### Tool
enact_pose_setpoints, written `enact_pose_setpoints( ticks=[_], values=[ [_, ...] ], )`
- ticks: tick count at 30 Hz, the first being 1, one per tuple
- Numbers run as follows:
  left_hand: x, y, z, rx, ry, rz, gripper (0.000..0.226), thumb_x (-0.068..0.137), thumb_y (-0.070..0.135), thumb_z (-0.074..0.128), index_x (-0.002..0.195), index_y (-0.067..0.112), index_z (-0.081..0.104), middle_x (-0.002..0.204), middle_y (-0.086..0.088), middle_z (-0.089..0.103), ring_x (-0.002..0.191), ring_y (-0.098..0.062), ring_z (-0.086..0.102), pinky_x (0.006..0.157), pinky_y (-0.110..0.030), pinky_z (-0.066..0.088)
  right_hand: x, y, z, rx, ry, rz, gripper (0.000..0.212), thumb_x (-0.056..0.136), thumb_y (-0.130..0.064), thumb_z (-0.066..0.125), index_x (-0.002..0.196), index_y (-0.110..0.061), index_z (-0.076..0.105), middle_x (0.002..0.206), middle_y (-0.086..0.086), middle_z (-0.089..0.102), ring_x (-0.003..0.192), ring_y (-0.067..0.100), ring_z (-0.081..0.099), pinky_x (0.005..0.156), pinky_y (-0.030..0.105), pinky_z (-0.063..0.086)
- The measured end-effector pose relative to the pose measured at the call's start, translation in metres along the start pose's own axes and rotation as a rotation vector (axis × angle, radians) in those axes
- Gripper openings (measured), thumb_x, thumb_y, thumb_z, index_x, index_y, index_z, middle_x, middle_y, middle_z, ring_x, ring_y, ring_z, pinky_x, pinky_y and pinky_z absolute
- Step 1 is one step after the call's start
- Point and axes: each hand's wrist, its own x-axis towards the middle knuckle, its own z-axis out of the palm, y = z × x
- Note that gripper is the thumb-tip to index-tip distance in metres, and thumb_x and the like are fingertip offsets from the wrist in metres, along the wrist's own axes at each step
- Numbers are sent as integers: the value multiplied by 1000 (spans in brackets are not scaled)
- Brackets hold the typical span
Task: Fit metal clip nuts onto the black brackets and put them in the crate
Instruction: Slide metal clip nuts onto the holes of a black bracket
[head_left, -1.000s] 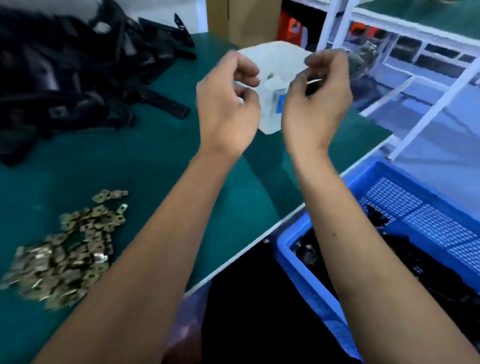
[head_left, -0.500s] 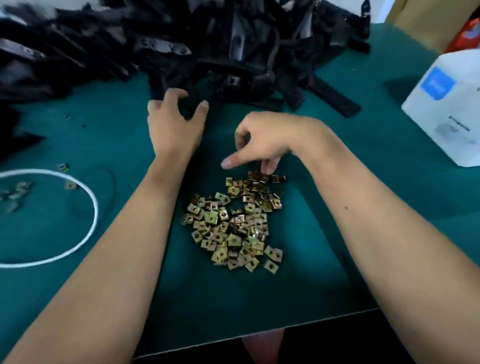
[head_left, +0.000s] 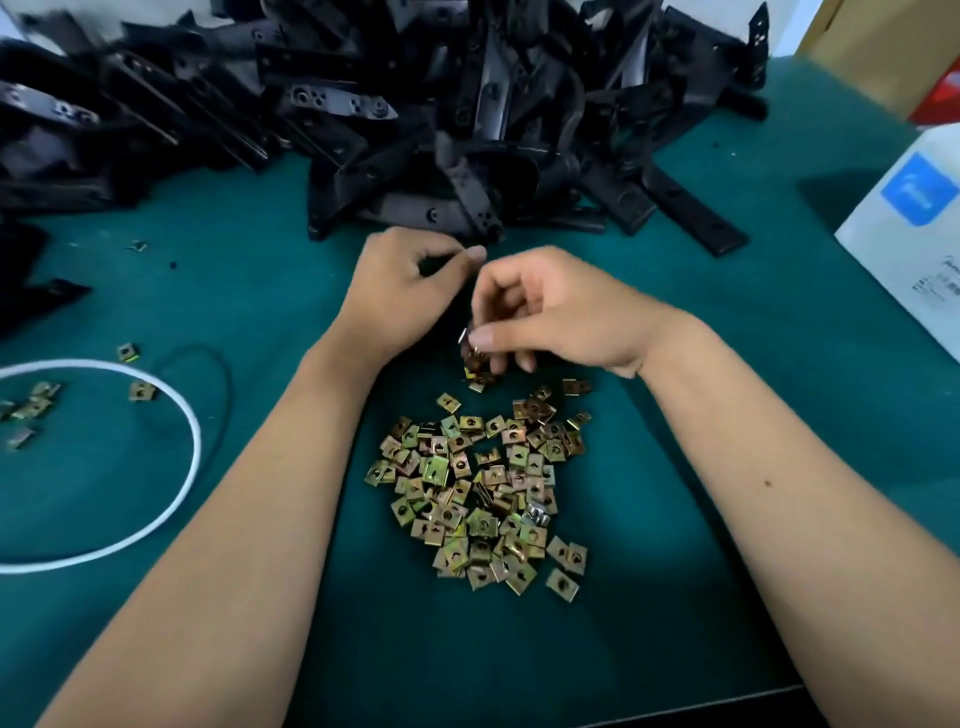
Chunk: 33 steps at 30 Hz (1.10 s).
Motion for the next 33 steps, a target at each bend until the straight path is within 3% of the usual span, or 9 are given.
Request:
enact_pose_setpoints(
  ticks=[2, 5, 9, 14, 17, 19, 22, 26, 33],
  values=[
    [-1, 1, 2, 65, 117, 68, 25, 94, 28, 66, 81, 9, 75, 77, 1, 71, 78, -13, 63, 76, -31, 47, 2, 10, 0, 189, 138, 9, 8, 95, 2, 67, 97, -2, 61, 85, 20, 70, 64, 18, 65, 50, 23, 49],
    [1, 0, 1, 207, 268, 74, 18, 90, 25, 66, 92, 7, 71, 97, -4, 69, 99, -26, 59, 89, -30, 41, 6, 18, 0, 340, 304, -23, 9, 98, 0, 64, 104, -5, 69, 80, 10, 69, 61, 12, 56, 48, 19, 43],
    [3, -5, 3, 187, 308, -51, 41, 87, 34, 70, 116, 8, 58, 118, -6, 61, 114, -27, 52, 99, -33, 41, 8, 23, 2, 346, 331, -52, 11, 99, -4, 64, 101, -8, 74, 77, 3, 66, 64, 11, 51, 47, 18, 36],
    [4, -9, 2, 23, 85, -77, 71, 90, 36, 75, 150, 19, 40, 143, 9, 55, 140, -12, 38, 116, -22, 24, 6, 19, 6, 312, 275, -73, 7, 100, -3, 62, 96, -7, 67, 89, 10, 75, 63, 13, 58, 45, 19, 37],
    [5, -8, 4, 101, 103, 39, 42, 92, 36, 70, 128, 15, 64, 131, 3, 64, 137, -18, 46, 119, -40, 33, 5, 18, 5, 314, 293, -70, 7, 100, 1, 60, 96, -4, 64, 93, 14, 75, 65, 16, 61, 47, 21, 41],
    [5, -8, 4, 140, 136, 68, 34, 94, 36, 65, 112, 7, 68, 122, -5, 67, 130, -23, 50, 112, -39, 38, 5, 19, 3, 353, 302, -65, 7, 100, 2, 59, 97, -3, 64, 90, 14, 75, 63, 16, 59, 47, 20, 41],
    [4, -7, 3, 114, 210, 83, 30, 101, 33, 58, 89, 8, 49, 87, 1, 57, 92, -19, 51, 75, -30, 37, 5, 21, 1, 427, 329, -66, 10, 99, 2, 60, 103, -4, 66, 84, 12, 73, 59, 16, 55, 47, 19, 41],
    [1, -5, 1, -52, 336, 47, 28, 105, 28, 51, 87, 10, 38, 70, 12, 35, 63, -5, 35, 59, -23, 29, 6, 25, 0, 427, 338, -74, 20, 101, -1, 58, 112, -9, 73, 81, 5, 70, 58, 13, 51, 45, 17, 34],
    [0, -9, 1, -157, 430, -52, 9, 100, 22, 49, 98, 17, 43, 58, 24, 49, 55, -1, 42, 54, -18, 32, 6, 25, 1, 476, 375, -54, 20, 97, 4, 62, 100, -8, 77, 82, 5, 70, 64, 14, 57, 48, 19, 39]
  ],
)
